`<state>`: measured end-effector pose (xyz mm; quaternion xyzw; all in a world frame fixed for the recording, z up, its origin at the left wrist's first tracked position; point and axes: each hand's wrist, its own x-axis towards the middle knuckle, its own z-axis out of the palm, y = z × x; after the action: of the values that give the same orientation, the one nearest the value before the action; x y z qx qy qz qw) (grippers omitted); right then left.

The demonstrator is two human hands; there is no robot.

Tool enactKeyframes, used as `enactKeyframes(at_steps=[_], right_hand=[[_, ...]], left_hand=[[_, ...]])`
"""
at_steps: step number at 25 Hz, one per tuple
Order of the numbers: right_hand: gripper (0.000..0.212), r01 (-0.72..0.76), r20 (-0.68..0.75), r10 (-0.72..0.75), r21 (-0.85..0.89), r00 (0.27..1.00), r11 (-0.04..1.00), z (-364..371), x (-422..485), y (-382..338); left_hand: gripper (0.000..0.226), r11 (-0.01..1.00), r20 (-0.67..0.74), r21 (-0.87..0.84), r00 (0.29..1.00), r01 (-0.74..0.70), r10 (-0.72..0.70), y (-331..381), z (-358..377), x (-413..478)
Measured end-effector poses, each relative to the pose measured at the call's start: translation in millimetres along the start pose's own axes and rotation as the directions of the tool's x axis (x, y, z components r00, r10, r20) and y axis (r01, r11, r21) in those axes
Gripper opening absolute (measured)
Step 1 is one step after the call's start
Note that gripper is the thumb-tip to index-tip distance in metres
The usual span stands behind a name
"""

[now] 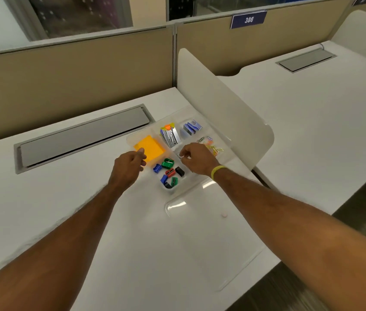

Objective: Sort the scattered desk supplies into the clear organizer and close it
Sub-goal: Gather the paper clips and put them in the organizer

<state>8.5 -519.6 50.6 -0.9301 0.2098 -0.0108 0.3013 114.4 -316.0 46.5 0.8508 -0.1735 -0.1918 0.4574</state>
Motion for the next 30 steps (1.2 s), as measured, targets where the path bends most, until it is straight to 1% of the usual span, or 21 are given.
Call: enactKeyframes(at_steps=[3,6,9,12,19,26,30], right_hand=[[0.021,0.063,0.012,-0.062,-0.281,0.998,0.958,11.6,11.9,-13.4],[0.029,0.138,0.094,-0.104,-0.521,0.990,0.842,26.1,24.4,-21.2],[0.038,0.186,0.176,-0.089,-0.669,0.980,0.720,39.2,34.3,-19.9],[0.041,0.174,0.178,-0.065,-0.713,0.982,0.679,48.8,39.5,-17.9],[0.027,0.067,0.116,0.017,-0.679,0.993,0.731,64.1,43.0,-12.5],[0.026,0.083,0.055,-0.062,-0.712,0.997,0.698,63.3,45.4,-10.1],[0.027,0.076,0.077,-0.030,-0.710,0.997,0.701,66.5,46.8,-9.4]], left_hand=[[0.051,0.999,0.006,0.005,0.999,0.044,-0.044,-14.9,-4.2,-14.1],[0.052,0.997,0.053,0.048,0.996,0.064,-0.067,-22.0,-5.9,-21.2],[0.054,0.995,0.102,0.082,0.992,0.061,-0.069,-25.3,-6.2,-22.8],[0.055,0.994,0.121,0.101,0.991,0.051,-0.063,-29.1,-6.4,-20.8],[0.056,0.994,0.122,0.099,0.991,0.046,-0.058,-34.8,-8.2,-12.9],[0.057,0.994,0.100,0.105,0.995,0.010,-0.021,-39.6,-10.4,-6.5],[0.058,0.995,0.089,0.102,0.996,0.008,-0.018,-38.2,-10.6,-3.7]])
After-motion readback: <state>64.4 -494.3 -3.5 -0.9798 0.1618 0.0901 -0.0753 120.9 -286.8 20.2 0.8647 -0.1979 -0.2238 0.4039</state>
